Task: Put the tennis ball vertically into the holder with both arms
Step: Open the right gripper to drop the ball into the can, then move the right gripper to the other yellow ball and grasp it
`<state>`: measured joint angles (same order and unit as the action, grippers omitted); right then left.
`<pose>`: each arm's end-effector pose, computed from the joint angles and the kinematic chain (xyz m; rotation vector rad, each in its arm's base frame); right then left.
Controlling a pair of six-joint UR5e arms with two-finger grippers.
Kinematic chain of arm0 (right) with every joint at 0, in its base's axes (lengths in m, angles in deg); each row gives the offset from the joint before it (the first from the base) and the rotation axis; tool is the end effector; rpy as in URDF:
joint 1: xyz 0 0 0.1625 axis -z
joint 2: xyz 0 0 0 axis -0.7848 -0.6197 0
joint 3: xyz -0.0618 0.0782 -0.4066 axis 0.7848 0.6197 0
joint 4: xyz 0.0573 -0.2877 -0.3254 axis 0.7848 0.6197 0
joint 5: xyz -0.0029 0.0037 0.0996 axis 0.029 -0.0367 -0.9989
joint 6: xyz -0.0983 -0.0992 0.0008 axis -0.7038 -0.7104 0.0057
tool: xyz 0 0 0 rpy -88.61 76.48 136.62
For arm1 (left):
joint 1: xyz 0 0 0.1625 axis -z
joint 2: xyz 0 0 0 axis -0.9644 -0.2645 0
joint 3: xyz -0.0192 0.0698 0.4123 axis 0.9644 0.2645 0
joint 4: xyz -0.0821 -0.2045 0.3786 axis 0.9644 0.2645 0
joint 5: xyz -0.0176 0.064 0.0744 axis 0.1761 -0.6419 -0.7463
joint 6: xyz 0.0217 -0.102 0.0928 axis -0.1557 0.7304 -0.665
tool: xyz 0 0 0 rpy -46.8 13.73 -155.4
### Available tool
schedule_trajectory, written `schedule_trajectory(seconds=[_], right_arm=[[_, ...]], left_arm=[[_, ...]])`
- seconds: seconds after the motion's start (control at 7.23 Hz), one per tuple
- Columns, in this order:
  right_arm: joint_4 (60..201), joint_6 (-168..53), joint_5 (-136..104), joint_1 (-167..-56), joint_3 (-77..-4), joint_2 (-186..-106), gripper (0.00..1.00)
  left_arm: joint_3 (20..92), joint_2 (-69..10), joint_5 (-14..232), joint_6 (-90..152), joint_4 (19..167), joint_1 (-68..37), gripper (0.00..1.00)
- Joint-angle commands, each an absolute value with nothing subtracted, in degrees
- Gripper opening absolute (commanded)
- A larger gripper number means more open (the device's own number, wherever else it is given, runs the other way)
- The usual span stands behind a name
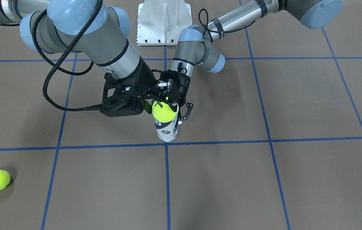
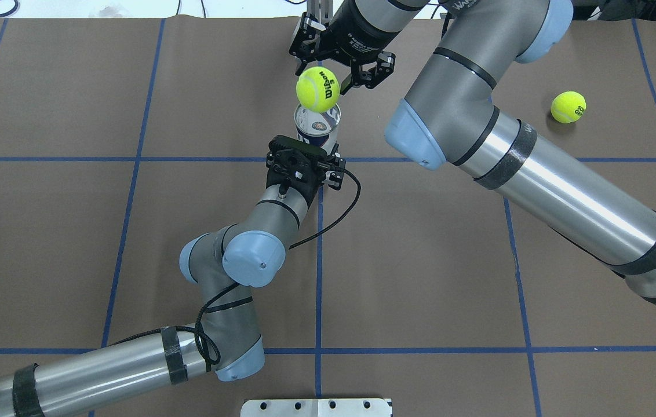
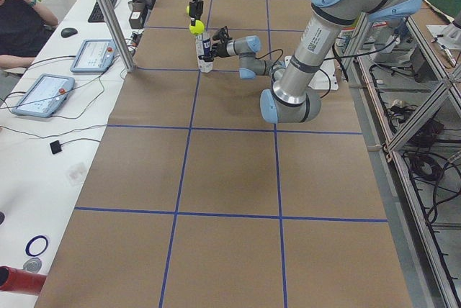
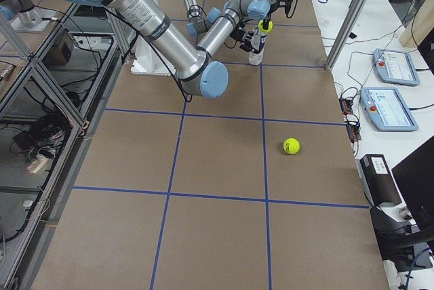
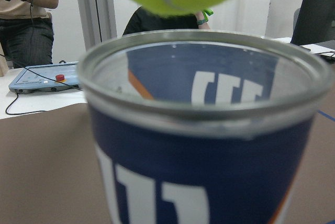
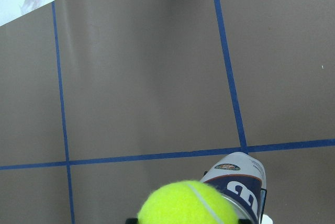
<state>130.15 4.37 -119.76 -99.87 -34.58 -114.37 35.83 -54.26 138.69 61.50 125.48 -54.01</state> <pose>-0.4620 -0.5908 0.0688 0.0295 -1.1971 0.2063 0.6609 -0.4852 0.1986 1.2073 0.8715 -0.1546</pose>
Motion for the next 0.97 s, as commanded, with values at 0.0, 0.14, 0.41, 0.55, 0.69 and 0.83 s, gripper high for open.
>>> schedule_trajectory(seconds=[0.0, 0.14, 0.41, 0.55, 0.69, 0.83], right_arm=[[130.20, 4.58, -120.03, -99.78, -35.69, -114.54, 1.00], [130.20, 4.49, -120.03, -99.78, -35.79, -114.63, 1.00], [130.12, 3.53, -119.94, -100.56, -36.05, -115.24, 1.00], [130.12, 0.48, -119.68, -103.01, -35.97, -116.81, 1.00], [130.29, -5.56, -119.68, -106.42, -35.53, -119.79, 1.00], [130.29, -15.02, -119.59, -109.94, -34.31, -123.38, 1.00]], left_arm=[[35.84, -54.26, 138.69, 61.59, 125.48, -54.01, 0.68], [35.84, -54.26, 138.69, 61.59, 125.48, -54.01, 0.68], [35.84, -54.26, 138.69, 61.68, 125.48, -53.92, 0.68], [35.84, -54.26, 138.69, 61.68, 125.57, -53.57, 0.68], [35.84, -54.26, 138.69, 61.68, 125.57, -53.31, 0.68], [35.84, -54.26, 138.69, 61.68, 125.57, -53.22, 0.68]])
